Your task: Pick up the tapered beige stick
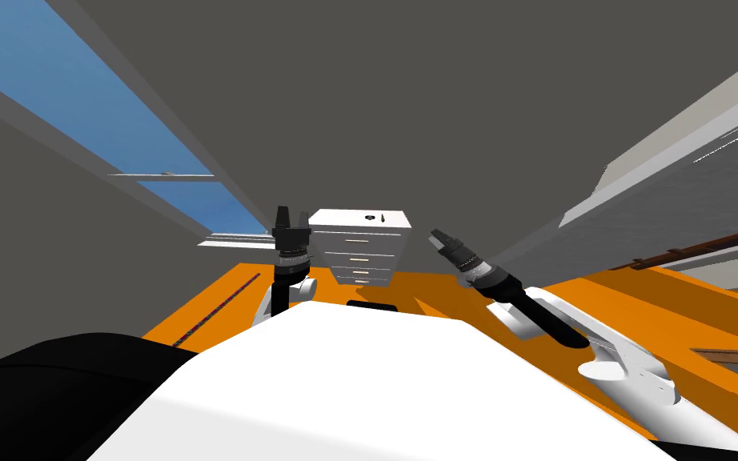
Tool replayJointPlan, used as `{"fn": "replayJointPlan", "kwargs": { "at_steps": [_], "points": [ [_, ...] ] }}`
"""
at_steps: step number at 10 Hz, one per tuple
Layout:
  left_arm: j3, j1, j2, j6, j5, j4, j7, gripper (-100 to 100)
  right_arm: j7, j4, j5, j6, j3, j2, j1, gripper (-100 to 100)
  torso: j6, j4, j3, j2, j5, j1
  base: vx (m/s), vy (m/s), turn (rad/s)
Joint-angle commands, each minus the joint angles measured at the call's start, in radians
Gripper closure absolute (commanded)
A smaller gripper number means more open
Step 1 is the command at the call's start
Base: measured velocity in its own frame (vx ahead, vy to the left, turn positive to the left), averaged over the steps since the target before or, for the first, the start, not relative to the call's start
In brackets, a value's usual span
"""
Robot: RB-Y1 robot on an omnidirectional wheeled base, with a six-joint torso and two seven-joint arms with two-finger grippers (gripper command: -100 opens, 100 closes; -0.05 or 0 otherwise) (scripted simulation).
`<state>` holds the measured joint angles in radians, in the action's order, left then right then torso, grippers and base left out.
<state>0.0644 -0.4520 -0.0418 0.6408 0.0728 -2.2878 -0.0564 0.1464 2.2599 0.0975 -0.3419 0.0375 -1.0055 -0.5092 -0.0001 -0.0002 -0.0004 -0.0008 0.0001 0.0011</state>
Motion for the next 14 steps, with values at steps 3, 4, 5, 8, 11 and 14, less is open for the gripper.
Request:
{"fn": "replayJointPlan", "kwargs": {
  "at_steps": [3, 4, 5, 8, 11, 14],
  "points": [
    [0.0, 0.0, 0.0, 0.0, 0.0, 0.0, 0.0, 0, 0.008, -0.007, 0.019, 0.007, 0.009, -0.111, -0.003, -100, 0.0, 0.0, 0.0, 0.0, 0.0, 0.001, 0.009, 0.022, 0.0],
    [0.0, 0.0, 0.0, 0.0, 0.0, 0.0, 0.0, 0, 0.008, -0.007, 0.019, 0.007, 0.009, -0.12, -0.003, -100, 0.0, 0.0, 0.0, 0.0, 0.0, 0.0, 0.0, 0.0, 0.0],
    [0.0, 0.0, 0.0, 0.0, 0.0, 0.0, 0.0, 0, 0.016, -0.015, 0.039, 0.017, 0.015, -0.16, -0.005, -100, 0.0, 0.0, 0.0, 0.0, 0.0, -0.001, 0.012, 0.023, 0.006],
    [0.0, 0.0, 0.0, 0.0, 0.0, 0.0, 0.0, 0, 0.023, -0.023, 0.062, 0.027, 0.022, -0.249, -0.006, -100, 0.0, 0.0, 0.0, 0.0, 0.0, 0.0, 0.013, 0.023, 0.002],
    [0.0, 0.0, 0.0, 0.0, 0.0, 0.0, 0.0, 0, 0.031, -0.032, 0.086, 0.039, 0.027, -0.34, -0.008, -100, 0.0, 0.0, 0.0, 0.0, 0.0, 0.0, 0.012, 0.027, 0.004],
    [0.0, 0.0, 0.0, 0.0, 0.0, 0.0, 0.0, 0, 0.031, -0.032, 0.086, 0.039, 0.027, -0.411, -0.008, -100, 0.0, 0.0, 0.0, 0.0, 0.0, 0.001, 0.01, 0.018, -0.001]
  ]
}}
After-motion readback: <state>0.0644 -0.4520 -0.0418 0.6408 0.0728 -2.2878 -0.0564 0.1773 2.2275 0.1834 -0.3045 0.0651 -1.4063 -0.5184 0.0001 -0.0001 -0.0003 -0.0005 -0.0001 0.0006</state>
